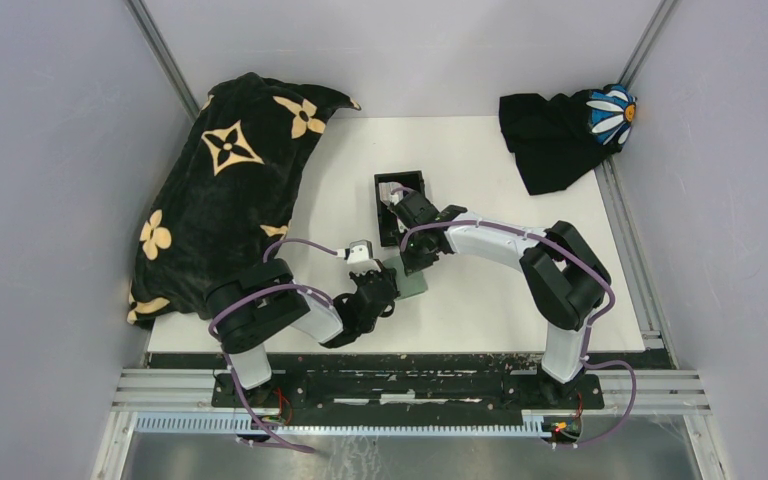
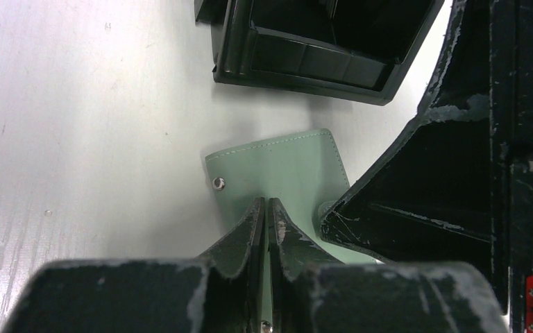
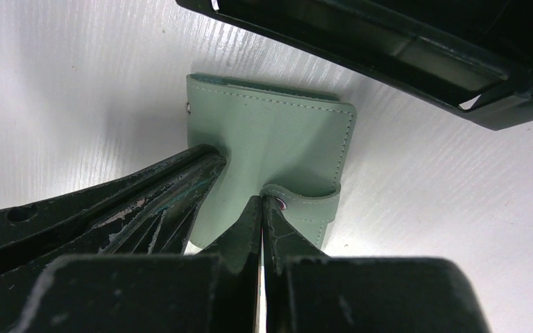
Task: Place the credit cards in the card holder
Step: Close the card holder at the center of the board.
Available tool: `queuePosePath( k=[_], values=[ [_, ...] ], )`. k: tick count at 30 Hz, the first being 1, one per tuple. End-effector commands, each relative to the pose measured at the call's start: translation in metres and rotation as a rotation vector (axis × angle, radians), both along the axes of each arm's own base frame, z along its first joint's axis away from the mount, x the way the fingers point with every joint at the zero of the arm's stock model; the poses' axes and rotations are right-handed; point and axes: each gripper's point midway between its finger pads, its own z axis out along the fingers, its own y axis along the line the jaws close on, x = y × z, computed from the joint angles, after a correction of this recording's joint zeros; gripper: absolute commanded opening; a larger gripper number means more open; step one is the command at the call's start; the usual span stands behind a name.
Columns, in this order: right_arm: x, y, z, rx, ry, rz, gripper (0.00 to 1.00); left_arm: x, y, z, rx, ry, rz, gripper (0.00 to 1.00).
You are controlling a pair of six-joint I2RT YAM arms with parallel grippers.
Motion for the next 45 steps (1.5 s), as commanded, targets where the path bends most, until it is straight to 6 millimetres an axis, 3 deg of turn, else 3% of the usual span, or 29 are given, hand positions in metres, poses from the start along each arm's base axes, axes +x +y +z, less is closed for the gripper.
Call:
queuePosePath(
  k=[1, 14, 34, 45],
  values=[
    [0.009, 0.001, -0.006, 0.034, -0.006, -0.034, 0.01, -0.003, -0.002, -0.01, 0.004, 0.028, -0.008, 0.1],
    [0.021, -0.021, -0.023, 0.095, 0.063, -0.127, 0.01, -0.006, -0.005, -0.02, 0.02, 0.053, -0.005, 0.09],
    [0.029, -0.046, -0.058, 0.361, 0.284, -0.358, 0.01, -0.003, -0.01, -0.026, 0.064, 0.075, 0.002, 0.07],
    [0.03, -0.075, -0.084, 0.329, 0.338, -0.488, 0.01, -0.003, -0.011, -0.03, 0.09, 0.096, 0.003, 0.06]
  ],
)
